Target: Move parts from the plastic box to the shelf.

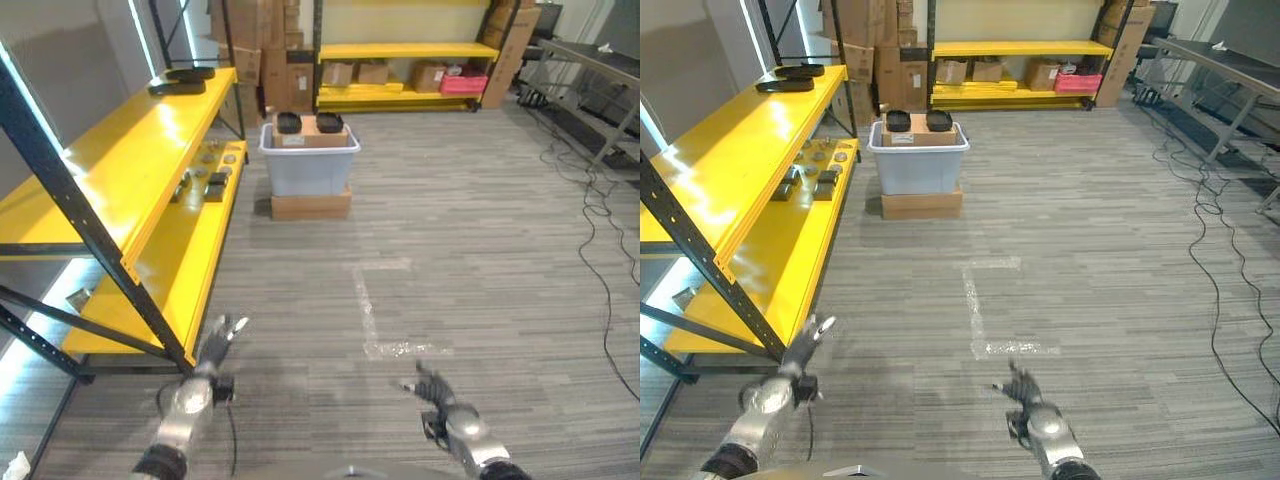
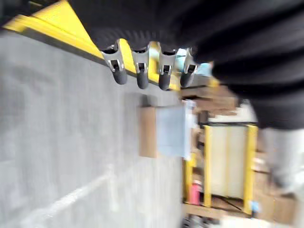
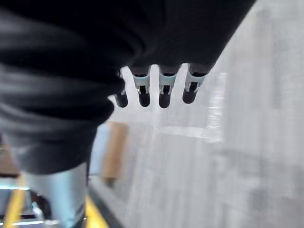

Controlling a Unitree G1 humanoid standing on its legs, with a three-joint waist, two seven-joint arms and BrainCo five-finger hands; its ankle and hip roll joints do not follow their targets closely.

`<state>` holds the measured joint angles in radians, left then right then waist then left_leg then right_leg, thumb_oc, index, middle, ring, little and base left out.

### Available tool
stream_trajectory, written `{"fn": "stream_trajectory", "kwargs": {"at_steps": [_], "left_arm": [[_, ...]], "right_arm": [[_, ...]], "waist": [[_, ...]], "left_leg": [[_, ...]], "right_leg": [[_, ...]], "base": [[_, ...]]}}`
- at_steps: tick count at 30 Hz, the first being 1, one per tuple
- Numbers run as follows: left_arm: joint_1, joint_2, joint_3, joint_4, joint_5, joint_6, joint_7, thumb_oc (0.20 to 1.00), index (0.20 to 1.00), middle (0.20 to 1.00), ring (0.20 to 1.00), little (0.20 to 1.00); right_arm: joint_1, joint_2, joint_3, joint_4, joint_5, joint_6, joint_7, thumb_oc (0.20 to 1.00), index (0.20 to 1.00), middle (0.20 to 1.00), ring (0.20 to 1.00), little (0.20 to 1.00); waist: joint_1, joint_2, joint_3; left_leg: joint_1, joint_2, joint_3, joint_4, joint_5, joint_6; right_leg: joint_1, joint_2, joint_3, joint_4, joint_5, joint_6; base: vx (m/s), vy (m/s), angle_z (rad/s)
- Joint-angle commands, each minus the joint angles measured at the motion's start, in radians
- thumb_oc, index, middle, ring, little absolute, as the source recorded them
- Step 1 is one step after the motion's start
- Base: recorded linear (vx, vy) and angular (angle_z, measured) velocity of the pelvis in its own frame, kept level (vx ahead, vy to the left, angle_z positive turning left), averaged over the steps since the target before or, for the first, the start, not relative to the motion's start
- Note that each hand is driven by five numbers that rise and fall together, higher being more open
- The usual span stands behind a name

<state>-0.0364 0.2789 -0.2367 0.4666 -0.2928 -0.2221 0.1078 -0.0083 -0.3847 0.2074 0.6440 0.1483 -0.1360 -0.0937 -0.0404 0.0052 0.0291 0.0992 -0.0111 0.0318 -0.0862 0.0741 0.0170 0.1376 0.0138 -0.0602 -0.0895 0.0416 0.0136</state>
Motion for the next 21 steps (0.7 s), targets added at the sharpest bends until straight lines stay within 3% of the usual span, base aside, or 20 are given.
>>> {"fn": "stream_trajectory", "kwargs": {"at_steps": [1, 3, 4, 11, 16, 21], "left_arm": [[-0.072, 0.045, 0.033, -0.056, 0.027, -0.065, 0.038, 1.000, 1.000, 1.000, 1.000, 1.000], [-0.071, 0.071, 0.050, -0.150, 0.060, -0.079, 0.038, 1.000, 1.000, 1.000, 1.000, 1.000], [-0.060, 0.097, 0.077, -0.272, 0.080, -0.091, 0.037, 1.000, 1.000, 1.000, 1.000, 1.000], [-0.049, 0.163, 0.123, -0.492, 0.145, -0.122, 0.017, 1.000, 1.000, 1.000, 1.000, 1.000], [-0.041, 0.177, 0.129, -0.527, 0.156, -0.126, 0.009, 1.000, 1.000, 1.000, 1.000, 1.000], [-0.046, 0.186, 0.131, -0.523, 0.159, -0.120, 0.012, 1.000, 1.000, 1.000, 1.000, 1.000]], "right_arm": [[-0.043, -0.064, -0.055, -0.115, -0.073, -0.061, -0.052, 1.000, 1.000, 1.000, 1.000, 1.000], [-0.027, -0.079, -0.091, -0.238, -0.096, -0.080, -0.058, 1.000, 1.000, 1.000, 1.000, 1.000], [0.001, -0.090, -0.138, -0.410, -0.132, -0.098, -0.059, 1.000, 1.000, 1.000, 1.000, 1.000], [0.033, -0.078, -0.222, -0.708, -0.176, -0.143, -0.059, 1.000, 1.000, 1.000, 1.000, 1.000], [0.039, -0.057, -0.243, -0.774, -0.158, -0.166, -0.055, 1.000, 1.000, 1.000, 1.000, 1.000], [0.005, -0.055, -0.222, -0.761, -0.130, -0.162, -0.045, 1.000, 1.000, 1.000, 1.000, 1.000]], "waist": [[0.010, -0.022, 0.045], [0.010, -0.024, 0.046], [0.008, -0.026, 0.049], [0.006, -0.026, 0.060], [0.008, -0.026, 0.067], [0.007, -0.022, 0.098]], "left_leg": [[0.095, 0.024, -0.019, -0.001, -0.172, -0.026], [0.091, 0.022, -0.018, -0.001, -0.166, -0.024], [0.092, 0.022, -0.019, -0.001, -0.169, -0.022], [0.083, 0.013, -0.016, -0.001, -0.176, -0.010], [0.068, 0.005, -0.016, -0.001, -0.175, 0.001], [0.034, -0.008, -0.019, 0.005, -0.170, 0.021]], "right_leg": [[0.036, -0.041, 0.007, 0.005, -0.092, 0.083], [0.031, -0.043, 0.009, 0.005, -0.087, 0.082], [0.032, -0.043, 0.011, 0.006, -0.089, 0.081], [0.017, -0.052, 0.015, 0.013, -0.087, 0.088], [-0.002, -0.061, 0.017, 0.031, -0.090, 0.096], [-0.082, -0.073, 0.035, 0.137, -0.116, 0.109]], "base": [[0.00, 0.000, 0.00], [0.00, 0.000, -0.02], [0.03, 0.002, -0.04], [0.02, 0.027, -0.04], [0.01, 0.069, -0.04], [-0.05, 0.102, -0.01]]}}
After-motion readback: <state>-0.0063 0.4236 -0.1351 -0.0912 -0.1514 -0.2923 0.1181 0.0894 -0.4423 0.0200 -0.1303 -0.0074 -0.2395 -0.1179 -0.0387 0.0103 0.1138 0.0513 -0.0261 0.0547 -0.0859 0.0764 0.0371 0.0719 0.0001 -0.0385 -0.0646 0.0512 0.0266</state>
